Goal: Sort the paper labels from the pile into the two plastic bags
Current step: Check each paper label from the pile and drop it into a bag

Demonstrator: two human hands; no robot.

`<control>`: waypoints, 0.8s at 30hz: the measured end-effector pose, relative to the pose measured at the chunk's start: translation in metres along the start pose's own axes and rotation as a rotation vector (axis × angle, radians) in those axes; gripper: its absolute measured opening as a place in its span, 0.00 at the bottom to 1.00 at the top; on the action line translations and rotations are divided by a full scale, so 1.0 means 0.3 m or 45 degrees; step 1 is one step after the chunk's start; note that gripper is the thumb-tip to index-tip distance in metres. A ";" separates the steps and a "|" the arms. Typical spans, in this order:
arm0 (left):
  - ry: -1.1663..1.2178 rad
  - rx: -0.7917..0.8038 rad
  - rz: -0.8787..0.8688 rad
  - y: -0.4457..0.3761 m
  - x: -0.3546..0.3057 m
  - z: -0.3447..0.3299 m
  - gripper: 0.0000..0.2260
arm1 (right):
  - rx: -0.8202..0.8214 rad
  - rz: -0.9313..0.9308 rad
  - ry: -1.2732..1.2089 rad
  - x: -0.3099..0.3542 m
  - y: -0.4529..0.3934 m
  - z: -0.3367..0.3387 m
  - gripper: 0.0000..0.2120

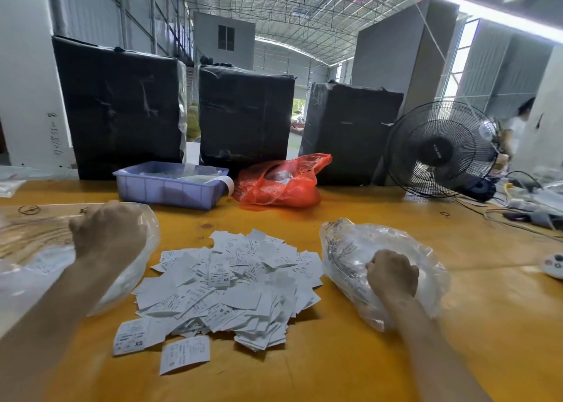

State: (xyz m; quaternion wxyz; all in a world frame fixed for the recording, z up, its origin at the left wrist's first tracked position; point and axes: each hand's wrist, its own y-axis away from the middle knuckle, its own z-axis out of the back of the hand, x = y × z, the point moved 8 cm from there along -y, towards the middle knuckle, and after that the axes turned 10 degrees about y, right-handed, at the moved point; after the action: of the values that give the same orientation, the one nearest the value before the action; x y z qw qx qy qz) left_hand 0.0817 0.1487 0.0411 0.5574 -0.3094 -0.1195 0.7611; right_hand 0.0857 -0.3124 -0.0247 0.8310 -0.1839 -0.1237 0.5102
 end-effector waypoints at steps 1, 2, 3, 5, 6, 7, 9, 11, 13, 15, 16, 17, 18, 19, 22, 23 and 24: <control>0.042 -0.017 -0.071 0.019 -0.044 0.000 0.09 | -0.017 -0.007 -0.040 -0.002 0.000 0.002 0.09; 0.096 -0.043 -0.150 0.040 -0.090 0.001 0.09 | -0.049 -0.020 -0.117 -0.006 -0.002 0.007 0.09; 0.157 -0.033 -0.217 0.063 -0.130 0.002 0.08 | -0.092 -0.037 -0.220 -0.012 -0.003 0.018 0.08; 0.282 0.026 -0.290 0.103 -0.187 -0.018 0.09 | -0.195 -0.078 -0.451 -0.022 0.000 0.049 0.07; 0.332 0.060 -0.322 0.118 -0.210 -0.030 0.10 | -0.233 -0.100 -0.565 -0.025 0.001 0.064 0.08; 0.389 0.098 -0.352 0.135 -0.235 -0.040 0.10 | -0.252 -0.132 -0.690 -0.028 0.002 0.075 0.08; 0.493 0.177 -0.426 0.176 -0.289 -0.071 0.10 | -0.241 -0.193 -0.931 -0.023 0.004 0.077 0.08; 0.568 0.255 -0.467 0.207 -0.326 -0.108 0.10 | -0.224 -0.227 -1.117 -0.007 0.007 0.075 0.06; 0.734 0.356 -0.455 0.229 -0.346 -0.140 0.10 | -0.083 -0.318 -1.507 0.018 0.016 0.051 0.03; 1.009 0.520 -0.348 0.255 -0.360 -0.177 0.10 | 0.246 -0.394 -2.003 0.110 0.051 0.023 0.04; 1.179 0.639 -0.237 0.271 -0.364 -0.202 0.09 | 0.413 -0.388 -2.184 0.176 0.079 0.025 0.05; 1.366 0.763 -0.107 0.291 -0.370 -0.229 0.10 | 0.551 -0.347 -2.285 0.244 0.112 0.035 0.06; 1.530 0.880 0.028 0.312 -0.378 -0.251 0.14 | 0.661 -0.277 -2.324 0.310 0.146 0.049 0.06; 1.660 0.976 0.149 0.332 -0.387 -0.271 0.18 | 0.738 -0.201 -2.325 0.368 0.184 0.062 0.07; 1.837 1.168 0.384 0.372 -0.405 -0.300 0.26 | 0.801 -0.022 -2.225 0.474 0.273 0.081 0.07; 1.846 1.200 0.412 0.378 -0.404 -0.302 0.26 | 0.792 0.018 -2.208 0.490 0.288 0.086 0.07; 1.860 1.211 0.430 0.380 -0.399 -0.302 0.25 | 0.781 0.045 -2.207 0.498 0.295 0.090 0.07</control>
State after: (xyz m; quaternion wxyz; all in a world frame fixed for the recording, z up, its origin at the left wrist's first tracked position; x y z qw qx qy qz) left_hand 0.0705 -0.0165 -0.0492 0.4442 -0.4670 0.6423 0.4148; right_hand 0.0711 -0.1377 -0.0358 0.4520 0.4896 -0.5597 0.4926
